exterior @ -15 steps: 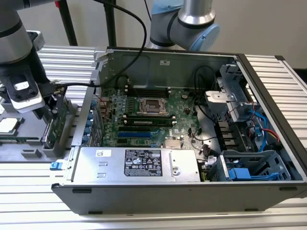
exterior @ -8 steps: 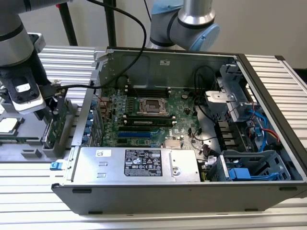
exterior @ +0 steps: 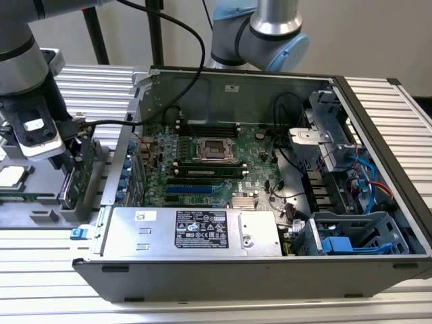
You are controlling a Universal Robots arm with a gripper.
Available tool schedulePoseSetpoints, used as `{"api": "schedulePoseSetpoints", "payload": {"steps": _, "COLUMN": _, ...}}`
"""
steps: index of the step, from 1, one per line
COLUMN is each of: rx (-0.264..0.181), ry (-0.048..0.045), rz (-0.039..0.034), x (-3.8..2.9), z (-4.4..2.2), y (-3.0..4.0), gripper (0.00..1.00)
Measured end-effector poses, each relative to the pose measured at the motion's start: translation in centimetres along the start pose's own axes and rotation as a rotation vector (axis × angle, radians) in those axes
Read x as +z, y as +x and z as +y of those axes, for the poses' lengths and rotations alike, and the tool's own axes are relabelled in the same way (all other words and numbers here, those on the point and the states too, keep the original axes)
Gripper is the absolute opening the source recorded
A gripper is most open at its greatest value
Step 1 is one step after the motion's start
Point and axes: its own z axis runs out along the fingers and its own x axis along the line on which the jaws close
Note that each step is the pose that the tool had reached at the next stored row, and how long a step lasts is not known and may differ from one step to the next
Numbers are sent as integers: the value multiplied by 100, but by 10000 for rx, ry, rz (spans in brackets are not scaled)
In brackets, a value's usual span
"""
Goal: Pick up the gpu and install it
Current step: 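Pick up the gpu and move the gpu toward the slot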
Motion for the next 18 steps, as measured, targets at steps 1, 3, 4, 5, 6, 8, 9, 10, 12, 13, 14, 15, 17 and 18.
{"api": "schedulePoseSetpoints", "payload": {"steps": 1, "rx": 0, "ry": 0, "rz": 0, "x": 7, "z": 3, "y": 1, "gripper": 100}}
{"api": "schedulePoseSetpoints", "payload": {"steps": 3, "rx": 0, "ry": -1, "rz": -1, "x": 20, "z": 8, "y": 2, "gripper": 100}}
{"api": "schedulePoseSetpoints", "payload": {"steps": 4, "rx": -1, "ry": -1, "rz": -1, "x": 27, "z": 10, "y": 2, "gripper": 100}}
{"api": "schedulePoseSetpoints", "payload": {"steps": 5, "rx": 0, "ry": -1, "rz": -1, "x": 33, "z": 12, "y": 3, "gripper": 100}}
{"api": "schedulePoseSetpoints", "payload": {"steps": 6, "rx": 0, "ry": -1, "rz": -1, "x": 40, "z": 14, "y": 4, "gripper": 100}}
{"api": "schedulePoseSetpoints", "payload": {"steps": 8, "rx": 0, "ry": -1, "rz": 0, "x": 52, "z": 18, "y": 4, "gripper": 100}}
{"api": "schedulePoseSetpoints", "payload": {"steps": 9, "rx": 0, "ry": 0, "rz": 0, "x": 58, "z": 19, "y": 5, "gripper": 100}}
{"api": "schedulePoseSetpoints", "payload": {"steps": 10, "rx": 0, "ry": 0, "rz": 0, "x": 64, "z": 21, "y": 6, "gripper": 100}}
{"api": "schedulePoseSetpoints", "payload": {"steps": 12, "rx": 0, "ry": 0, "rz": 1, "x": 76, "z": 23, "y": 6, "gripper": 100}}
{"api": "schedulePoseSetpoints", "payload": {"steps": 13, "rx": 0, "ry": -1, "rz": 0, "x": 82, "z": 24, "y": 7, "gripper": 100}}
{"api": "schedulePoseSetpoints", "payload": {"steps": 14, "rx": 0, "ry": -1, "rz": 0, "x": 88, "z": 25, "y": 7, "gripper": 100}}
{"api": "schedulePoseSetpoints", "payload": {"steps": 15, "rx": 0, "ry": -1, "rz": 0, "x": 93, "z": 26, "y": 8, "gripper": 100}}
{"api": "schedulePoseSetpoints", "payload": {"steps": 17, "rx": 0, "ry": -1, "rz": 0, "x": 104, "z": 26, "y": 8, "gripper": 100}}
{"api": "schedulePoseSetpoints", "payload": {"steps": 18, "rx": 0, "ry": -1, "rz": 1, "x": 109, "z": 27, "y": 9, "gripper": 100}}
